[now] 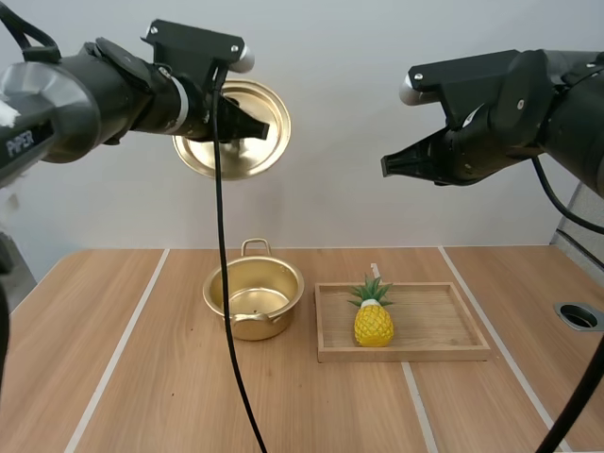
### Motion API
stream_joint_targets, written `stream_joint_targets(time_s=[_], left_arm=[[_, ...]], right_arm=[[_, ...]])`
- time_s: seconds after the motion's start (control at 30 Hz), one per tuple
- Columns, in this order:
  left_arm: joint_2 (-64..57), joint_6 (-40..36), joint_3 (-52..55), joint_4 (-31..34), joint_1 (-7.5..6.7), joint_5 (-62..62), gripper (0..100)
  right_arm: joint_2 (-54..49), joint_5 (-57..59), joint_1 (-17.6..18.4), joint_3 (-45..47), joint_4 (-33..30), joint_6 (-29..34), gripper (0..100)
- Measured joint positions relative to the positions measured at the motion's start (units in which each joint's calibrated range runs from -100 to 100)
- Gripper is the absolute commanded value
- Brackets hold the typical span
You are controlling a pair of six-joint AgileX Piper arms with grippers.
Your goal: Open the pot, put the pineapple inside, and close it
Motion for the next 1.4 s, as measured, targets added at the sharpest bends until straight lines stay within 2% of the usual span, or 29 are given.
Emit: stream_joint_targets(time_s=[0.3, 0.63, 1.23, 1.37, 1.4], left_arm=[[-8.2, 0.0, 0.0, -0.1, 0.00, -13.9, 0], [-15.5, 0.0, 0.0, -1.5, 0.00, -24.1, 0], [-20.8, 0.0, -2.2, -5.4, 0.00, -27.2, 0], [-20.8, 0.0, -2.3, -5.4, 0.00, -27.4, 0], [-20.8, 0.0, -2.3, -5.4, 0.00, -27.5, 0]], right_arm=[[0.0, 0.0, 0.0, 0.0, 0.0, 0.0, 0], [0.0, 0.0, 0.0, 0.0, 0.0, 0.0, 0], [0.0, 0.0, 0.0, 0.0, 3.5, 0.0, 0], [0.0, 0.0, 0.0, 0.0, 5.0, -1.7, 0], [0.0, 0.2, 0.0, 0.0, 7.1, -4.4, 0]])
